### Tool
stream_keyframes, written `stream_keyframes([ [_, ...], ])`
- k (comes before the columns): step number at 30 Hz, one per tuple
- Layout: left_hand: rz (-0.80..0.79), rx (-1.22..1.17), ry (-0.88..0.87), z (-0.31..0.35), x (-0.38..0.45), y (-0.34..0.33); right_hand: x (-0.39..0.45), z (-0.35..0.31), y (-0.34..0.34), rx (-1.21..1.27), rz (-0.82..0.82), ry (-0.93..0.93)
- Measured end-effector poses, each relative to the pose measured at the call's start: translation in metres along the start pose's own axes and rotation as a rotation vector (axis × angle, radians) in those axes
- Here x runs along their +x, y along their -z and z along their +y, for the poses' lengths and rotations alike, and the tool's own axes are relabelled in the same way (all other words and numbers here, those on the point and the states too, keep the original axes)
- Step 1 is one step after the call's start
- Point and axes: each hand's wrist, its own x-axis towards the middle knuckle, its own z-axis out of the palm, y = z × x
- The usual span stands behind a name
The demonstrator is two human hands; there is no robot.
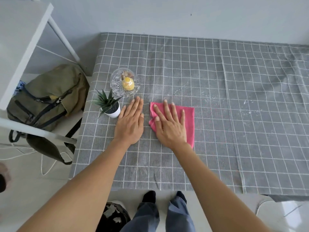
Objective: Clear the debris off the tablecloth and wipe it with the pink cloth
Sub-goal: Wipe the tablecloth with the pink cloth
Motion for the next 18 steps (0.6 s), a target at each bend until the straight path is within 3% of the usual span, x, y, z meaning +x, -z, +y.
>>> stream_keyframes([
  [5, -0.011, -0.003, 0.004, 0.0, 0.0, 0.0, -0.001, 0.028, 0.009, -0.043, -0.012, 0.044],
  [13, -0.016, -0.016, 0.006, -0.002, 0.0, -0.001, -0.008, 0.106, 0.034, -0.035, 0.043, -0.285],
  [18, -0.01, 0.002, 0.007, -0.002, 0.0, -0.002, -0.009, 0.096, 0.032, 0.001, 0.052, -0.285],
])
